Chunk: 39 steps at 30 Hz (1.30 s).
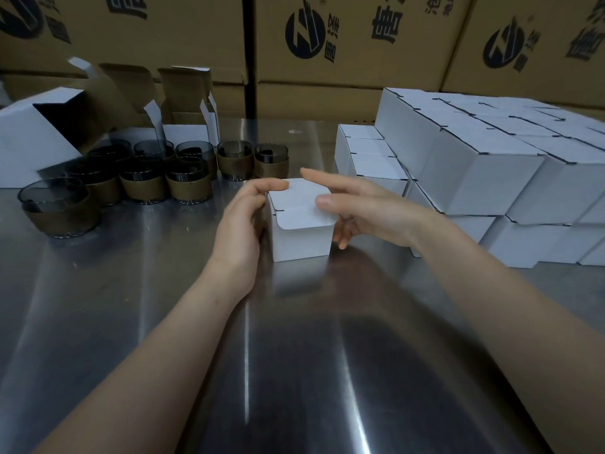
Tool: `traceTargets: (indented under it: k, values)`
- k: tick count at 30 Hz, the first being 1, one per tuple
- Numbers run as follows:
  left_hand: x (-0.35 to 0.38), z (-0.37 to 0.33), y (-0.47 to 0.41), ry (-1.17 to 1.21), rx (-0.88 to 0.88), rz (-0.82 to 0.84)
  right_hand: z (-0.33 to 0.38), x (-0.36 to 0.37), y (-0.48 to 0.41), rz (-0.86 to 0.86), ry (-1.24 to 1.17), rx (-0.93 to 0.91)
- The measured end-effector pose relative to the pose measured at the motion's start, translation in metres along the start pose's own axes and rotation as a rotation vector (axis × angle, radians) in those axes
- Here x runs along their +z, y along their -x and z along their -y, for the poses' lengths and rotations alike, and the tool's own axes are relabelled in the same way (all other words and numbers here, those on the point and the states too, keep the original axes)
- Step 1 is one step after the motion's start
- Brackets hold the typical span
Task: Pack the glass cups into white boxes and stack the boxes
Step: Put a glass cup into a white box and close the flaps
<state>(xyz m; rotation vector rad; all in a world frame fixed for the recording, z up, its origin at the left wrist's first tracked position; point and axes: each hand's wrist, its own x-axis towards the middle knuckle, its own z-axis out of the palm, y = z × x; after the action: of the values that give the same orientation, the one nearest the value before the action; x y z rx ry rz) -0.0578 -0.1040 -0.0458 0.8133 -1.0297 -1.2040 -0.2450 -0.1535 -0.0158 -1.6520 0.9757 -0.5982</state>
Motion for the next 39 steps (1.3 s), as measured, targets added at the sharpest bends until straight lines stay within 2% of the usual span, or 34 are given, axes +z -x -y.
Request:
traceTargets:
  k: [3,8,11,15,19,27,39]
  values:
    - [0.000,0.003,-0.001,-0.005,0.023,0.018,-0.003,-0.001,0.002,0.005,0.079,-0.018]
    - [-0.001,0.008,0.004,-0.246,0.009,0.117,-0.004,0.002,0.001,-0.043,0.118,-0.045]
    - [0.003,0.006,0.008,-0.427,0.036,0.116,-0.005,0.005,-0.001,-0.102,0.177,-0.105]
    - [0.007,0.001,0.009,-0.456,0.055,0.126,-0.007,0.006,-0.003,-0.174,0.281,-0.181]
    - [0.003,0.004,0.006,-0.566,0.141,0.116,-0.005,0.008,-0.001,-0.178,0.268,-0.177]
    - [0.005,0.000,0.010,-0.518,0.118,0.114,-0.004,0.005,0.003,-0.118,0.145,-0.144]
    - [0.008,-0.005,0.011,-0.405,0.151,0.086,-0.002,0.004,0.007,-0.155,0.039,-0.148]
